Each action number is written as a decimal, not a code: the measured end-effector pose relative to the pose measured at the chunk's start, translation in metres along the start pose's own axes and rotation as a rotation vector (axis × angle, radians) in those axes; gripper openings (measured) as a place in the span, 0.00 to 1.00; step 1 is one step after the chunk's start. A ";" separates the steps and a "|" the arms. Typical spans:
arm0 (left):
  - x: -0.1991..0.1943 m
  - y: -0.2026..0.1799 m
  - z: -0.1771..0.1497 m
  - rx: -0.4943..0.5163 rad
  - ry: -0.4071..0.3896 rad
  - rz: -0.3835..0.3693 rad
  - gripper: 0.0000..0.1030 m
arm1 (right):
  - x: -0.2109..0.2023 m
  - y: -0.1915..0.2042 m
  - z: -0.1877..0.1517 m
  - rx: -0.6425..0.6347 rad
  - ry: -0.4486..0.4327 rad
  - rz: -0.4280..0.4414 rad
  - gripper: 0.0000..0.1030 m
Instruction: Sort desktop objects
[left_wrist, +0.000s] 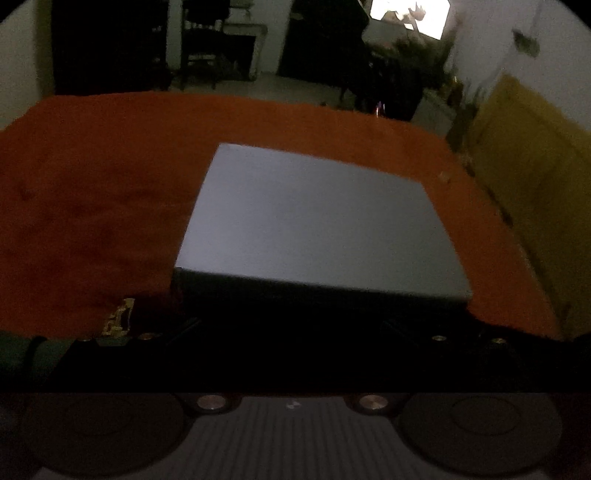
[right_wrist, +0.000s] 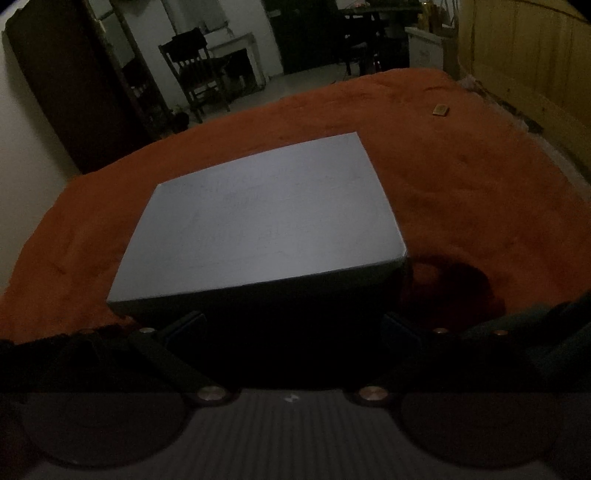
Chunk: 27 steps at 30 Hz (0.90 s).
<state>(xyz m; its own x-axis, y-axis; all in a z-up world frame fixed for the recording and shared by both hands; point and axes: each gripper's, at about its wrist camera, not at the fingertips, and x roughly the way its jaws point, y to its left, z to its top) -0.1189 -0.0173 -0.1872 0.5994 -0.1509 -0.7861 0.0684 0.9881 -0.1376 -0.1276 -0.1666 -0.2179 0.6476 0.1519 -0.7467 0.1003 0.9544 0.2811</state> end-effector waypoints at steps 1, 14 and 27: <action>0.000 -0.002 -0.002 0.014 0.005 0.013 0.99 | 0.000 0.000 0.000 -0.008 0.005 0.001 1.00; 0.005 0.013 -0.008 -0.026 0.057 0.047 0.99 | 0.006 0.004 -0.008 -0.068 0.088 -0.030 1.00; 0.005 0.015 -0.009 0.016 0.091 0.055 0.99 | 0.011 0.008 -0.013 -0.136 0.121 -0.056 1.00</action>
<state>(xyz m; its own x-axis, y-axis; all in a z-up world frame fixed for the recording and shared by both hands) -0.1222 -0.0031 -0.1989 0.5279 -0.0977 -0.8436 0.0506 0.9952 -0.0836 -0.1297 -0.1543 -0.2318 0.5474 0.1197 -0.8283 0.0255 0.9869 0.1594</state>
